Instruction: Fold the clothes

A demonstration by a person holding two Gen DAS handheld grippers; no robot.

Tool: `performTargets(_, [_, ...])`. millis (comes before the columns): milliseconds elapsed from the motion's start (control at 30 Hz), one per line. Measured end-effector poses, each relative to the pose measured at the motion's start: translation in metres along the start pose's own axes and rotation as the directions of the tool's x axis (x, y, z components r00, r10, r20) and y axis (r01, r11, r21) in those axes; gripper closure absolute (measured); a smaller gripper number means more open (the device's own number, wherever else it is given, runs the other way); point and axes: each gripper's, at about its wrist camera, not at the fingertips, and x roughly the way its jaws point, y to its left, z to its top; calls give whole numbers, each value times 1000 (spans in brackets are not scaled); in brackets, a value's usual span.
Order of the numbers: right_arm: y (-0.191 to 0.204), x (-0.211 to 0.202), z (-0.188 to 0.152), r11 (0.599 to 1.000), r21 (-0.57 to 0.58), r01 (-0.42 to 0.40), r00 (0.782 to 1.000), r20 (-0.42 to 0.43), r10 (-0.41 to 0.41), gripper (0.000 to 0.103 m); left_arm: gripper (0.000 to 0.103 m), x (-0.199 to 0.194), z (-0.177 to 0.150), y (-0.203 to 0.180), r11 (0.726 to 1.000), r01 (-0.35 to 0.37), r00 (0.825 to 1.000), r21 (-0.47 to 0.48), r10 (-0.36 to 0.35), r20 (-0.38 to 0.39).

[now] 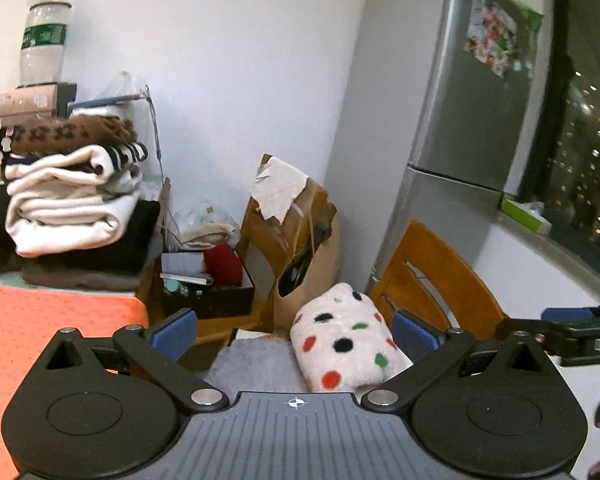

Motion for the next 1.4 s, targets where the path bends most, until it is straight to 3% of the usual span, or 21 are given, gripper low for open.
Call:
performTargets(167, [46, -29, -22, 999, 12, 50, 999, 7, -50, 0, 0, -52, -12, 25, 997, -13, 1000, 74, 13, 3])
performTargets(367, [86, -60, -46, 997, 29, 71, 997, 17, -72, 0, 0, -90, -25, 38, 978, -96, 994, 186, 102, -25])
performTargets(567, [100, -77, -55, 997, 33, 71, 997, 28, -72, 0, 0, -111, -36, 30, 959, -157, 987, 237, 158, 15])
performTargets(633, [99, -79, -54, 997, 43, 59, 998, 21, -60, 0, 0, -110, -39, 26, 957, -135, 989, 256, 147, -27])
performTargets(733, [95, -81, -54, 997, 46, 57, 998, 20, -58, 0, 0, -106, -42, 25, 970, -68, 987, 231, 99, -123])
performTargets(867, [89, -82, -57, 996, 49, 69, 997, 14, -70, 0, 0, -101, -50, 26, 983, -47, 978, 176, 81, -190])
performTargets(1000, [81, -80, -62, 995, 60, 84, 996, -4, -84, 0, 0, -99, -56, 25, 977, -75, 974, 198, 114, -196])
performTargets(1167, [81, -71, -68, 993, 75, 93, 995, -30, -91, 0, 0, -99, -56, 33, 979, -61, 974, 197, 101, -202])
performTargets(1400, [116, -52, -76, 996, 57, 70, 996, -54, -67, 0, 0, -106, -57, 76, 986, -87, 967, 145, 119, -227])
